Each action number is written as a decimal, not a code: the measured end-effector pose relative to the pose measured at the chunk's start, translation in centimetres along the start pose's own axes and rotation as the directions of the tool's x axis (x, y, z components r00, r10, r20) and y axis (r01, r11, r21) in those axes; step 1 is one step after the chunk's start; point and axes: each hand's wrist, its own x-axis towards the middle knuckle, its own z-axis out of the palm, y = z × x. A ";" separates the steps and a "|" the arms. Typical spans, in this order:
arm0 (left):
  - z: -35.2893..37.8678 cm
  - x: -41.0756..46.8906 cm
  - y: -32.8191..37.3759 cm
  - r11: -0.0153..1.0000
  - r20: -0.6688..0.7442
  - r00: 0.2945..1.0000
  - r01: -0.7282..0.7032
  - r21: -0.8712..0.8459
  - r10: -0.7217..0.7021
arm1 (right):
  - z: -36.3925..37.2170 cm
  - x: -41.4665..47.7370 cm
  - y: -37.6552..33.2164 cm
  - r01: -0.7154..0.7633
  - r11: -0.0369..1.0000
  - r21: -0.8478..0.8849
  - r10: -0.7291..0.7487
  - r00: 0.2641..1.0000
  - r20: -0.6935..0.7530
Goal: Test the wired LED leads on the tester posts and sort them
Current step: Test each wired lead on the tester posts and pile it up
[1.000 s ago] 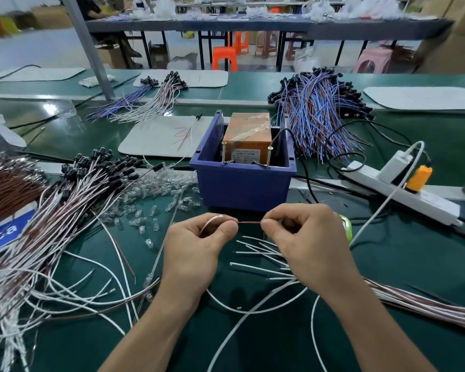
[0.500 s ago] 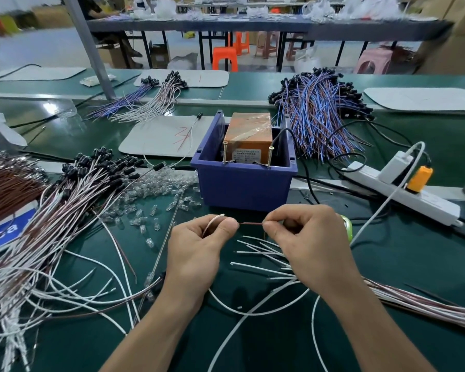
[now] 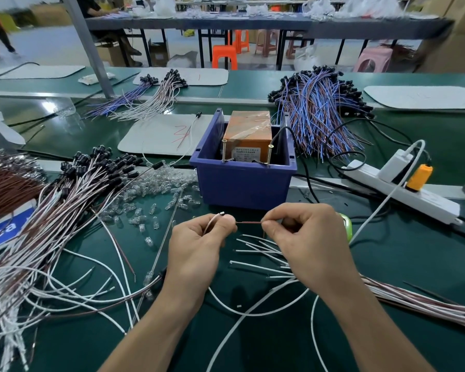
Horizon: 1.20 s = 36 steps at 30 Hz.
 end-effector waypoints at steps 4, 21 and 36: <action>-0.1 0.3 0.2 0.999 -0.008 1.000 0.014 -0.038 -0.014 | -0.2 0.1 -0.1 -0.021 0.998 0.064 0.026 0.997 -0.076; 0.2 -0.9 1.3 0.992 0.128 0.985 -0.122 0.015 0.119 | -0.3 -0.2 -1.0 -0.033 0.979 0.203 0.050 0.996 -0.076; 0.4 -1.0 1.6 0.995 0.107 0.989 -0.099 0.007 0.097 | 0.1 0.0 -0.4 -0.078 0.973 0.216 0.081 0.997 -0.003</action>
